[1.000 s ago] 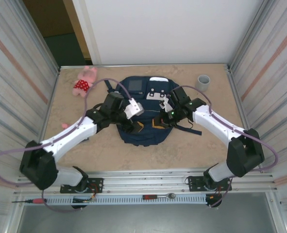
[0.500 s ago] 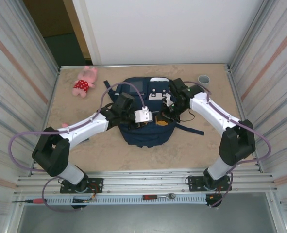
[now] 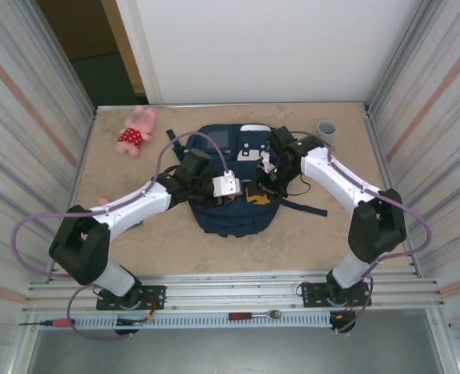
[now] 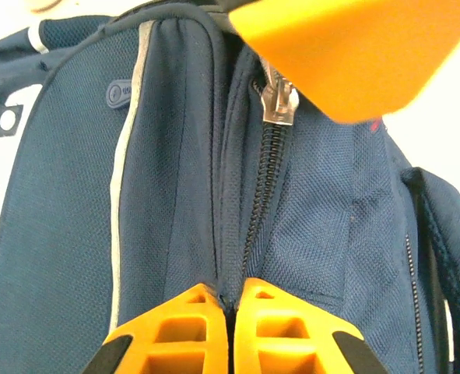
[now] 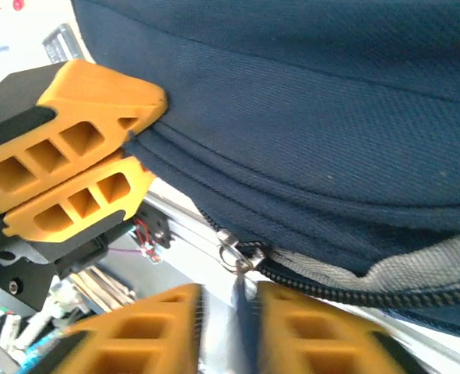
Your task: Pack the student bag
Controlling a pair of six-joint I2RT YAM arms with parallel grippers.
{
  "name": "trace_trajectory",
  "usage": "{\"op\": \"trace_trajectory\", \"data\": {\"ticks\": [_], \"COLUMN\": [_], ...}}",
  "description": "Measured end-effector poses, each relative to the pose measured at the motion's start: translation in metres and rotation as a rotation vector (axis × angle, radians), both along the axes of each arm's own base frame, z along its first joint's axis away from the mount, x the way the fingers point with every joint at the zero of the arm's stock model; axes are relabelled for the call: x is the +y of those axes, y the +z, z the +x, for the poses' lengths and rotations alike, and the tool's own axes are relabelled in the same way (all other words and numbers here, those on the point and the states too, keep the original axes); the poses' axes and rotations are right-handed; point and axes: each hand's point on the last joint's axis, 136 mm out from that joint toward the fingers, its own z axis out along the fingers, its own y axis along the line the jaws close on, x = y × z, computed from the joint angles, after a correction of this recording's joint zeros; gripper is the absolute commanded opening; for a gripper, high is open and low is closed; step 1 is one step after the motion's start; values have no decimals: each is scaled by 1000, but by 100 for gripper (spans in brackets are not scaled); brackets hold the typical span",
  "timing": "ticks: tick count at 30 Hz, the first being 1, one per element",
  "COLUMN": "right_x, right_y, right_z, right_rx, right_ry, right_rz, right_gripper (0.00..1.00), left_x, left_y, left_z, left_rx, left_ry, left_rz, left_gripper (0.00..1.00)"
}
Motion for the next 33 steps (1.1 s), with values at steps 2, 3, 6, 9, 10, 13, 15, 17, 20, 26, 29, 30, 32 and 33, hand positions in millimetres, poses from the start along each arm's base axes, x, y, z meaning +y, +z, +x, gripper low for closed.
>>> {"op": "trace_trajectory", "data": {"ticks": [2,3,6,9,10,13,15,17,20,26,29,30,32,33], "right_x": [1,-1,-16,-38,-44,-47,-43,-39,-27,2,5,4,2,1], "right_y": [0,1,10,24,29,37,32,22,13,11,7,4,-2,-5], "right_z": [-1,-1,-1,-1,-2,-9,-14,-15,-11,-4,4,7,11,14], "right_rx": [-11,-20,-61,-134,-163,-214,-225,-220,-237,-371,-446,-464,-487,-496], "right_ry": [-9,-16,-59,-117,-134,-143,-138,-134,-123,-49,-36,-33,-31,-29], "right_rz": [9,14,23,21,15,10,3,-13,-10,-88,-180,-205,-248,-267], "right_gripper": [46,47,47,46,46,47,48,47,47,53,53,52,49,47], "left_x": [1,2,4,5,5,5,5,4,4,1,0,0,-1,-1], "left_y": [-6,-9,-13,-11,-10,-10,-10,-10,-11,-10,-8,-7,-7,-7], "left_z": [-4,-6,-10,-12,-13,-15,-17,-18,-18,-20,-19,-19,-19,-19], "left_rx": [32,47,65,72,74,90,101,103,100,99,103,103,106,107], "left_ry": [15,20,28,33,36,40,40,41,42,46,56,58,61,61], "left_rz": [-11,-15,-18,-26,-29,-39,-44,-49,-50,-54,-66,-71,-74,-75], "left_gripper": [0,0,0,0,0,0,0,0,0,0,0,0,0,0]}}
